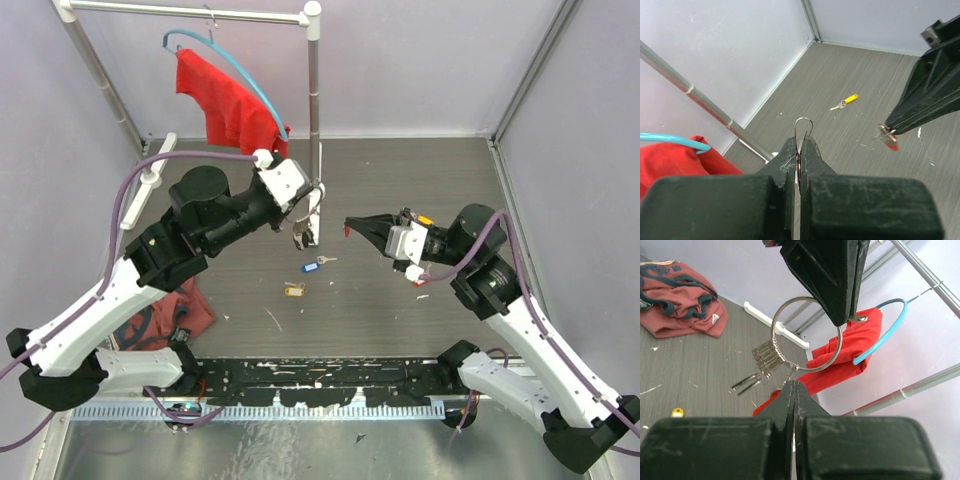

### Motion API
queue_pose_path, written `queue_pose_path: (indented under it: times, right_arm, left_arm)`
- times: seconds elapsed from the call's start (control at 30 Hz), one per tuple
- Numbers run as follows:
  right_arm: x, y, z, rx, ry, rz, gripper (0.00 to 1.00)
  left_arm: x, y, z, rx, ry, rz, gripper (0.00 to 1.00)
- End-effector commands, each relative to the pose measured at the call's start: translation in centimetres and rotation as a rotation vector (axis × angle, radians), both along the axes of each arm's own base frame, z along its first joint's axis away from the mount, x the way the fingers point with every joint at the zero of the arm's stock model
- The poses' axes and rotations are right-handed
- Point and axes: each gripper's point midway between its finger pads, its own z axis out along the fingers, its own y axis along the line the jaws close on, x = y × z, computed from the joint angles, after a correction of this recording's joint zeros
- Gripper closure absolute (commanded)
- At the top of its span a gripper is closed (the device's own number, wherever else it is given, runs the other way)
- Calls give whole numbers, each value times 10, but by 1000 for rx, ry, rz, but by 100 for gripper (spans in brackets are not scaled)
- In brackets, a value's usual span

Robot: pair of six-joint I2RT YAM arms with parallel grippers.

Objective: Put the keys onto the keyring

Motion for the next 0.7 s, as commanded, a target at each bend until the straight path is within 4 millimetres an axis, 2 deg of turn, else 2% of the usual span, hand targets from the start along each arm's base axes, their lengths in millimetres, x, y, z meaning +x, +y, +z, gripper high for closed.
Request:
queue_pose_path:
  times: [0.0, 0.3, 0.67]
  right_arm:
    - [-7, 1, 38, 24, -244, 38, 99]
    - [-5, 5, 39, -20, -403, 51, 99]
    - [-1, 3, 58, 49, -438, 16, 99]
  left_arm:
    - [-12, 4, 31, -74, -34, -42, 100]
    - [-16, -2, 36, -31, -105, 8, 100]
    - [-24, -15, 36, -14, -128, -1, 100]
